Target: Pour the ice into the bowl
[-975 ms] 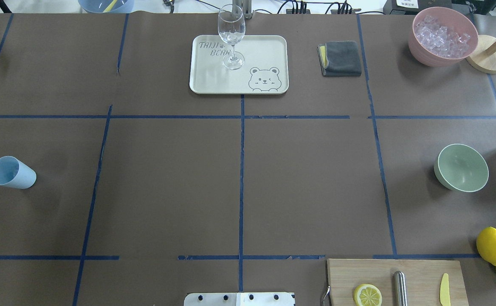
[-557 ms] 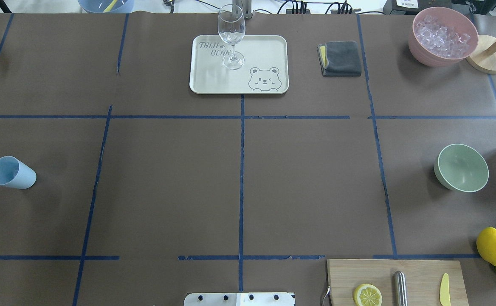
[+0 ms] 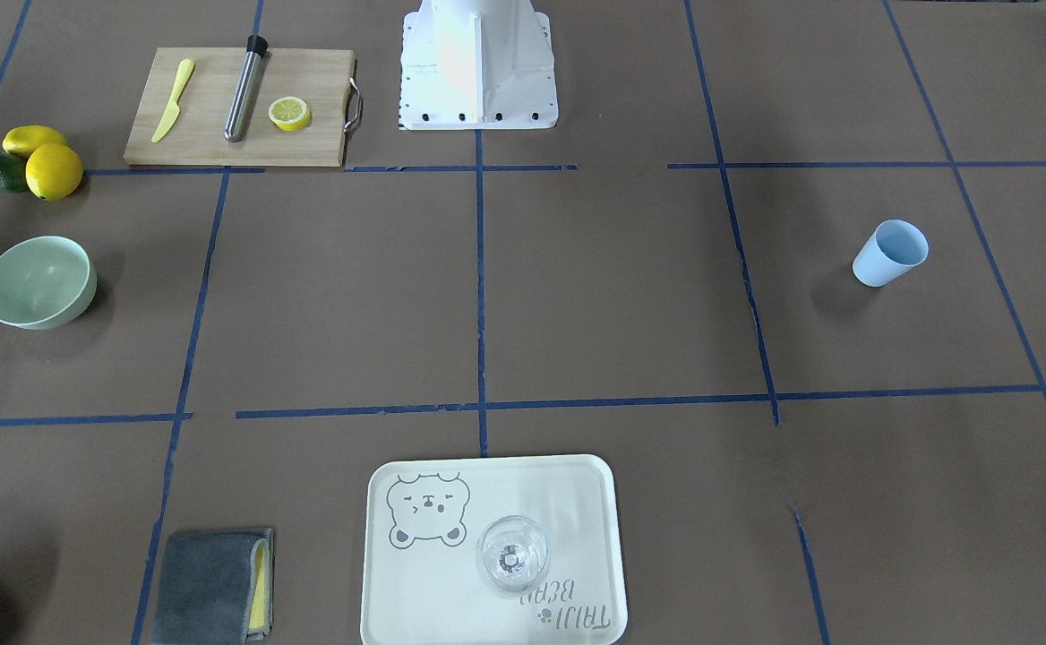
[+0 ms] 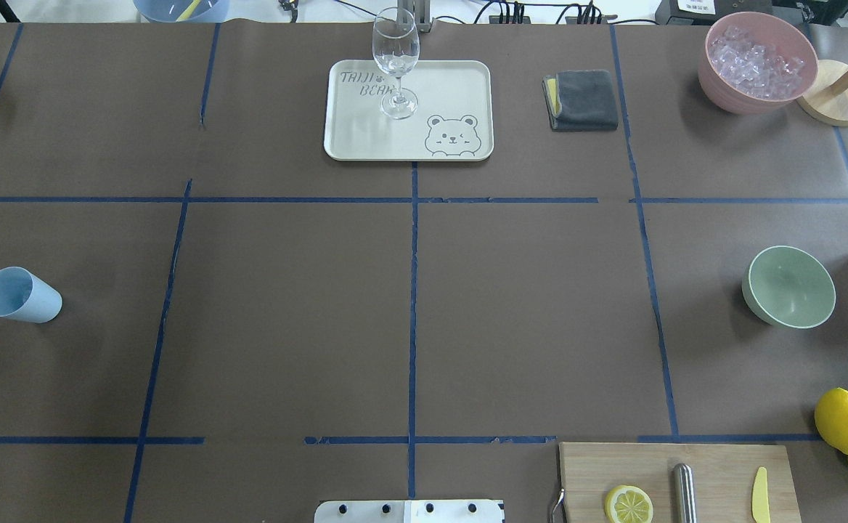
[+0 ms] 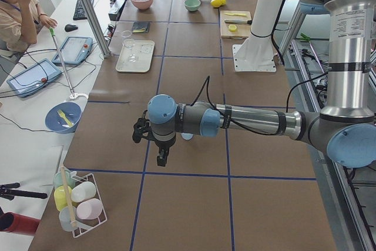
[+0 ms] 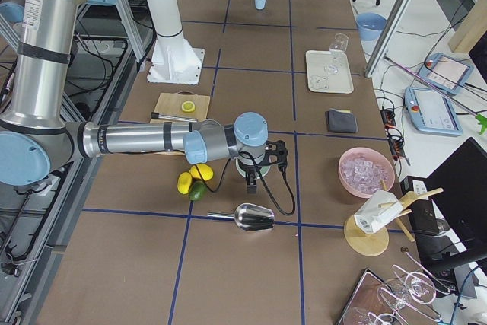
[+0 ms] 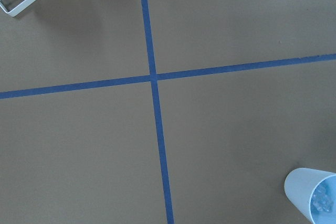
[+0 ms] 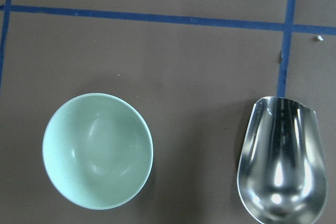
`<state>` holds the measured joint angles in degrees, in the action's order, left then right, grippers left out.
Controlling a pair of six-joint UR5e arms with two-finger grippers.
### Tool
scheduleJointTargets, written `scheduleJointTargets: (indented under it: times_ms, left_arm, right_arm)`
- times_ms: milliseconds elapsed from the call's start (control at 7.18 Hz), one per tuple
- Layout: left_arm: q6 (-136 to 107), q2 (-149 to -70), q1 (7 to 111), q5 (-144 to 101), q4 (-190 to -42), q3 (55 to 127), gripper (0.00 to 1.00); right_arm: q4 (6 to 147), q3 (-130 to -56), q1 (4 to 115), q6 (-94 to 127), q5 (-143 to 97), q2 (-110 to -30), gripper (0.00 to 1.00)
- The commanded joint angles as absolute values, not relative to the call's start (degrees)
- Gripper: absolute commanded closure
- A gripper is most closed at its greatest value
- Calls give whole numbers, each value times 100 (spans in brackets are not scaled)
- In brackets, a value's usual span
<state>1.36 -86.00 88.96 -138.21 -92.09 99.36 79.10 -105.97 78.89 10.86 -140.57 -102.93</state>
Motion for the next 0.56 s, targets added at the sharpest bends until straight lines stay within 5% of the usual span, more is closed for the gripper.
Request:
scheduleJointTargets:
  times_ms: [0, 418]
  left_arm:
    - [167, -8587, 8895, -13834, -9237, 9932, 0]
    - [176, -8569, 8886, -13834, -9492, 9923, 0]
  right_arm:
    - [7438, -10380, 7210, 1840, -13775, -10222, 0]
    - [5764, -9584, 6453, 3109, -13254, -10213, 2]
